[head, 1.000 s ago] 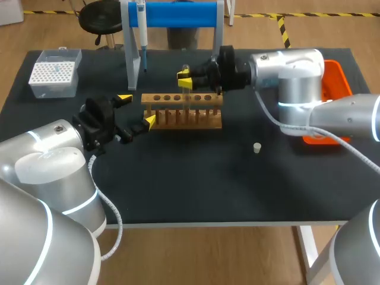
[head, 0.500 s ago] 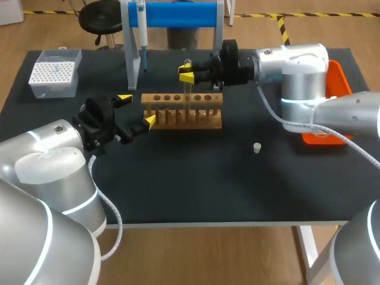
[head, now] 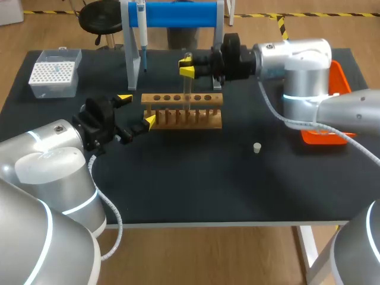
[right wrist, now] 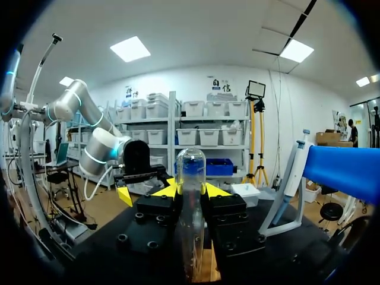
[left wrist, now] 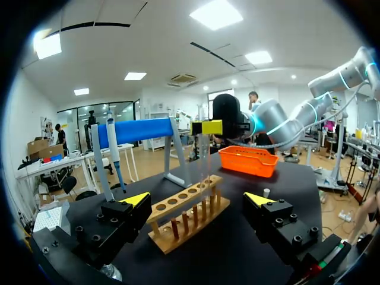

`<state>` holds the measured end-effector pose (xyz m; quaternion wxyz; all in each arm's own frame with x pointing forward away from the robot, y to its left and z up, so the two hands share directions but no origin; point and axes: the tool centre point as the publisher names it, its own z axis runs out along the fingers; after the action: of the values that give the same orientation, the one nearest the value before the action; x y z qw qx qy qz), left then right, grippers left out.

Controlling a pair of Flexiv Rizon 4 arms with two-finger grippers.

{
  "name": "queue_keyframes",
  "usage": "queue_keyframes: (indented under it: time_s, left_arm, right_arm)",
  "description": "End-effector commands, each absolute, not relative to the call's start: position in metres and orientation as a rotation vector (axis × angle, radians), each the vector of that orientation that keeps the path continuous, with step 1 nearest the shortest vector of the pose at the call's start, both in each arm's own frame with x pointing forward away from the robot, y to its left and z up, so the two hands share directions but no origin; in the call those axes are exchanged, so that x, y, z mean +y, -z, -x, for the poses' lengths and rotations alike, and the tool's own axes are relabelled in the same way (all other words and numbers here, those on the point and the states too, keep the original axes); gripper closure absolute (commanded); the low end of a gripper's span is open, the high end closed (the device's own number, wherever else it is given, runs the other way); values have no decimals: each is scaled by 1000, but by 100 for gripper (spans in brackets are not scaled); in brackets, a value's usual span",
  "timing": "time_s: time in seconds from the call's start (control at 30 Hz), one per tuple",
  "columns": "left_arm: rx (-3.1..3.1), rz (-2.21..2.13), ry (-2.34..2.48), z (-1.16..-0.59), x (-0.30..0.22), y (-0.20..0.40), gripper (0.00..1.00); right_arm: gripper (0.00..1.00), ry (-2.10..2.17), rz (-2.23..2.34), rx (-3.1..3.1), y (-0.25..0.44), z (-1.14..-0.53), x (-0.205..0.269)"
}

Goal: Invert the test tube, pick up the pipette, mount the tip to pipette, aspirate from beaker and dispense into the tube, eject the tip, return the pipette, and cap with the stopper.

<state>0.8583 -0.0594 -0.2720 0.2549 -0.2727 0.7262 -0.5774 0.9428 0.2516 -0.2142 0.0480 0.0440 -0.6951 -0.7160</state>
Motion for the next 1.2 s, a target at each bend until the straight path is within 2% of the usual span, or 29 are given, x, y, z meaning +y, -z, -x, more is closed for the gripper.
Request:
queue_keyframes:
  time_s: [0.03, 0.5, 1.2]
  left_arm:
    - [1964, 740, 1571, -857, -59, 273, 0]
    - [1964, 740, 1571, -857, -59, 273, 0]
    - [1964, 740, 1571, -857, -59, 273, 0]
  right_arm:
    - [100, 2179, -138, -2133, 203, -939, 248]
    - [100, 2201, -174, -2167, 170, -918, 230]
    - [100, 2198, -108, -2195, 161, -892, 206]
